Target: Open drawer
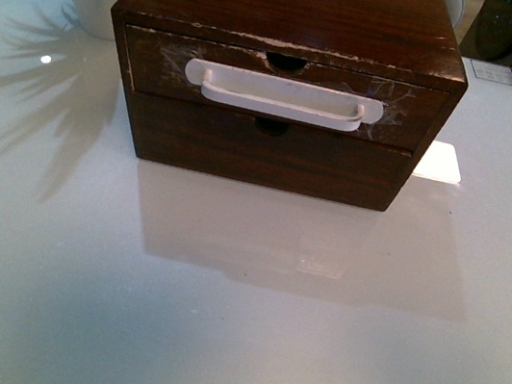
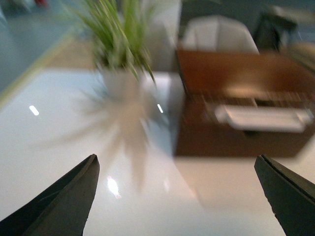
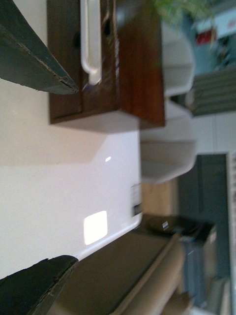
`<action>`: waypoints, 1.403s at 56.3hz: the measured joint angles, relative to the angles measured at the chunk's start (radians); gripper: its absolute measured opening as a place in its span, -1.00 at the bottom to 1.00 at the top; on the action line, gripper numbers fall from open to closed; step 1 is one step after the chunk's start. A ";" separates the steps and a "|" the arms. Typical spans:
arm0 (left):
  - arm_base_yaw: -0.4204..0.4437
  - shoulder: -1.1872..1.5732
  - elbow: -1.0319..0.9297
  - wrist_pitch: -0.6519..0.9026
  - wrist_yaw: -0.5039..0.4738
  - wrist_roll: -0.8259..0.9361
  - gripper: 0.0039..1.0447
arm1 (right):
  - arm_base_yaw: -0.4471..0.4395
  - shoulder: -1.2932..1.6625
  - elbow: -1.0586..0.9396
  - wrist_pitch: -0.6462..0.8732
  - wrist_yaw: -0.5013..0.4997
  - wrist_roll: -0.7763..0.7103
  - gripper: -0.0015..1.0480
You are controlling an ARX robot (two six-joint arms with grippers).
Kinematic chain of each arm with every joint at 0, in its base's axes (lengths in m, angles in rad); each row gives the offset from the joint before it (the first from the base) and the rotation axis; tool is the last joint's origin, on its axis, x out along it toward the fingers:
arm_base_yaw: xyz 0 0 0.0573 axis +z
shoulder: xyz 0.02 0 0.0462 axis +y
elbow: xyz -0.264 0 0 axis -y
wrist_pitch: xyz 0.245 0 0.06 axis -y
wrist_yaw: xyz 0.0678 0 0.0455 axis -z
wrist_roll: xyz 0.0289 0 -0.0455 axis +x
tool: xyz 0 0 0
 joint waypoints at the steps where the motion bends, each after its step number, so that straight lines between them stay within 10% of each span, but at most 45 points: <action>1: 0.024 0.039 0.021 -0.049 0.064 -0.002 0.84 | 0.024 0.019 0.016 -0.050 0.072 0.019 0.83; 12: 0.085 0.167 0.061 -0.106 0.273 -0.003 0.84 | 0.128 0.220 0.056 -0.099 0.306 0.043 0.83; 36: -0.269 0.686 0.091 0.456 0.233 0.207 0.84 | -0.053 0.778 0.180 0.385 -0.182 -0.475 0.83; 51: -0.409 1.136 0.200 0.753 0.322 0.419 0.84 | -0.038 1.070 0.265 0.513 -0.307 -0.752 0.83; 79: -0.410 1.735 0.593 0.649 0.382 0.734 0.84 | 0.058 1.426 0.485 0.335 -0.465 -1.111 0.83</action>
